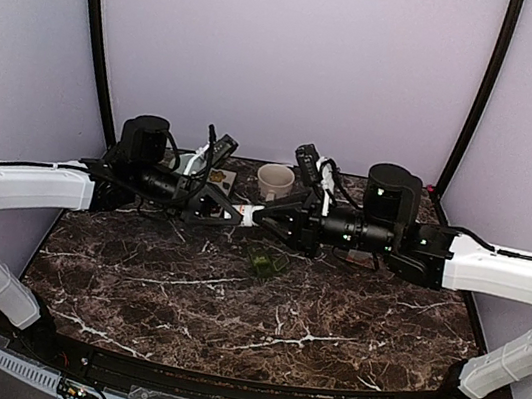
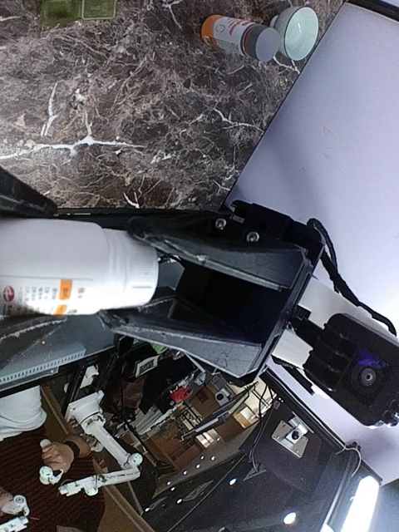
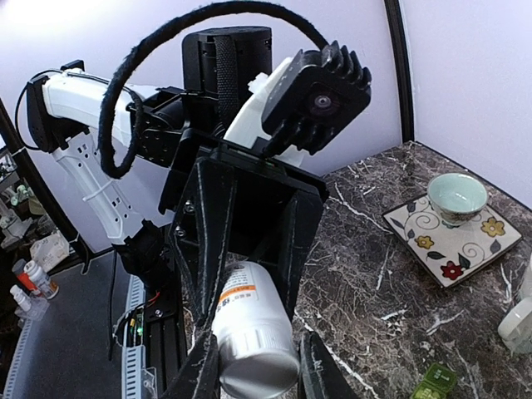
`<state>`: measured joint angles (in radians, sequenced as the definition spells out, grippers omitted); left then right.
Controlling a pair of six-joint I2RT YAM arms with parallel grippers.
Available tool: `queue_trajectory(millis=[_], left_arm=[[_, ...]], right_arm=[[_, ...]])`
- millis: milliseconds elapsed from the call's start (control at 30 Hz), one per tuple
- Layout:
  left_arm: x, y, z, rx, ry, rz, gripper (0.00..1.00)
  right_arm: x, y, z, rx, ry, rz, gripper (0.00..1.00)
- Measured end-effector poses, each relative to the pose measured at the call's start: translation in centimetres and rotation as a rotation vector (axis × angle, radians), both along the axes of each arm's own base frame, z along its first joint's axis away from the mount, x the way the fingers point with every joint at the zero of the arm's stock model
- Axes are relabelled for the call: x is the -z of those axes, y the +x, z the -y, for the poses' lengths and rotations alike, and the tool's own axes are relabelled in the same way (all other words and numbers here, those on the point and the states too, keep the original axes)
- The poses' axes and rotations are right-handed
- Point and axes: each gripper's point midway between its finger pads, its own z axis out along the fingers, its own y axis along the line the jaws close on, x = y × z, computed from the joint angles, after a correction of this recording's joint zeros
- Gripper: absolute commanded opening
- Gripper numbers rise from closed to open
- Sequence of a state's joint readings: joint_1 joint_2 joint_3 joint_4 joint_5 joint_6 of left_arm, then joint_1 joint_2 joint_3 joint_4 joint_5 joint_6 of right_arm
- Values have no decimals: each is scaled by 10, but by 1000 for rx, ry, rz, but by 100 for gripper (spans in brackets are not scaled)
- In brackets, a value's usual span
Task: Sort the pills into containers
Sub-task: Unscrew the lid of the pill bottle.
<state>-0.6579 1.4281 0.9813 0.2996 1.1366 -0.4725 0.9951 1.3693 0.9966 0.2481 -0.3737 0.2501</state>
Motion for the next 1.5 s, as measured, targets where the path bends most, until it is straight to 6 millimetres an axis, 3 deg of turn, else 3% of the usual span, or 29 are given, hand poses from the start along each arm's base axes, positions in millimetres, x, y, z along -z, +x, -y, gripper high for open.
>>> queue_trajectory(millis=[300, 400, 667, 1033, 1300, 1500], left_arm=[[-1, -2, 0, 15, -4, -7, 0], [-6, -6, 4, 31, -15, 19, 0], [-6, -6, 7, 29, -21, 79, 0], [-6, 13, 2, -126, 1, 229, 0], [-11, 20, -5, -209, -2, 331, 0], [-4, 24, -6, -233, 16, 357, 0]], right_arm=[[-1, -2, -1, 5, 1, 45, 49], [4, -4, -4, -1, -8, 33, 59], [4, -6, -6, -3, -1, 7, 63], [-10, 0, 3, 77, 54, -131, 65], [-9, 29, 16, 177, 123, -383, 65], [-4, 41, 18, 186, 167, -534, 64]])
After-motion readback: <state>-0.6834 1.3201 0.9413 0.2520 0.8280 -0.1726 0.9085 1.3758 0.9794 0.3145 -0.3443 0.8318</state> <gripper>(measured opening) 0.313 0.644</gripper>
